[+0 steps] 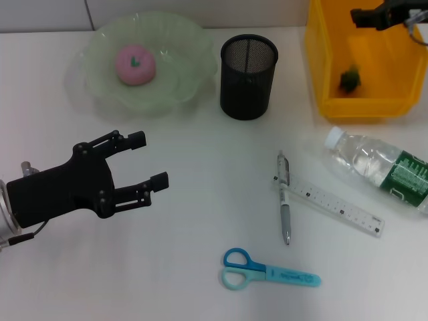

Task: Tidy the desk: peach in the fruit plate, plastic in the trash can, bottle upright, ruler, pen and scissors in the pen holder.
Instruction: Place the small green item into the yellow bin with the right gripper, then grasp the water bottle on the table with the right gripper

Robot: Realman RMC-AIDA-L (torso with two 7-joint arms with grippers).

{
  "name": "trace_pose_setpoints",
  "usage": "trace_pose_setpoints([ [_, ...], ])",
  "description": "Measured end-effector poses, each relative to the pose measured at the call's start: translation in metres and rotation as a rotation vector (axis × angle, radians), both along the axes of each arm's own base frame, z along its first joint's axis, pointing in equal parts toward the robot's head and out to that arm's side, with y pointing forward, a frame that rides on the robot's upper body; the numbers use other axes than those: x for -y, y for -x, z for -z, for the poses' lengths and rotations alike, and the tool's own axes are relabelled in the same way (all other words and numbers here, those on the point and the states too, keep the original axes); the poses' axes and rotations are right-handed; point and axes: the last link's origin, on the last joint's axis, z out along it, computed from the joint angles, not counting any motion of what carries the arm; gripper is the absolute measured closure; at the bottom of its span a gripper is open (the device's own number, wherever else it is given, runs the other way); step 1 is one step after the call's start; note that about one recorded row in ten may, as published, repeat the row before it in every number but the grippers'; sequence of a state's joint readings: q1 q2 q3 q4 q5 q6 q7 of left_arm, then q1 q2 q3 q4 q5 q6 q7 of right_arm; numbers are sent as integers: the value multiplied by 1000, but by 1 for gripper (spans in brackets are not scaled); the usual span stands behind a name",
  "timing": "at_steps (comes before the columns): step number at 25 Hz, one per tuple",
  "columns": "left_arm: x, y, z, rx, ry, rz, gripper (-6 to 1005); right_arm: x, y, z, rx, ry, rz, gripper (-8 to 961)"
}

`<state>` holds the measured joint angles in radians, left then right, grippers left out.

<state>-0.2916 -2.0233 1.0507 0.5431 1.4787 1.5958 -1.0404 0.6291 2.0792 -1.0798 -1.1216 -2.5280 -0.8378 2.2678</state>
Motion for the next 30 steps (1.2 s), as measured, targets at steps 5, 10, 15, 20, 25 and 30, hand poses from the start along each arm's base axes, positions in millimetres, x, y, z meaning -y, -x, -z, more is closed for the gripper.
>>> trace_pose_setpoints([
  [5, 0, 0, 0, -1, 0, 0, 140, 23, 18, -19, -65, 68, 37, 345],
  [10, -1, 0, -1, -1, 0, 2, 140, 70, 33, -40, -65, 258, 128, 104],
  [15, -1, 0, 0, -1, 2, 1, 140, 114, 24, -47, 61, 380, 261, 105],
  [20, 0, 0, 1, 0, 3, -1, 140, 130, 6, -34, 135, 466, 291, 106],
  [25, 0, 0, 1, 1, 3, -1, 139, 127, -12, -22, 204, 522, 291, 108],
  [30, 0, 0, 1, 1, 3, 0, 139, 120, -17, -11, 276, 549, 242, 108],
])
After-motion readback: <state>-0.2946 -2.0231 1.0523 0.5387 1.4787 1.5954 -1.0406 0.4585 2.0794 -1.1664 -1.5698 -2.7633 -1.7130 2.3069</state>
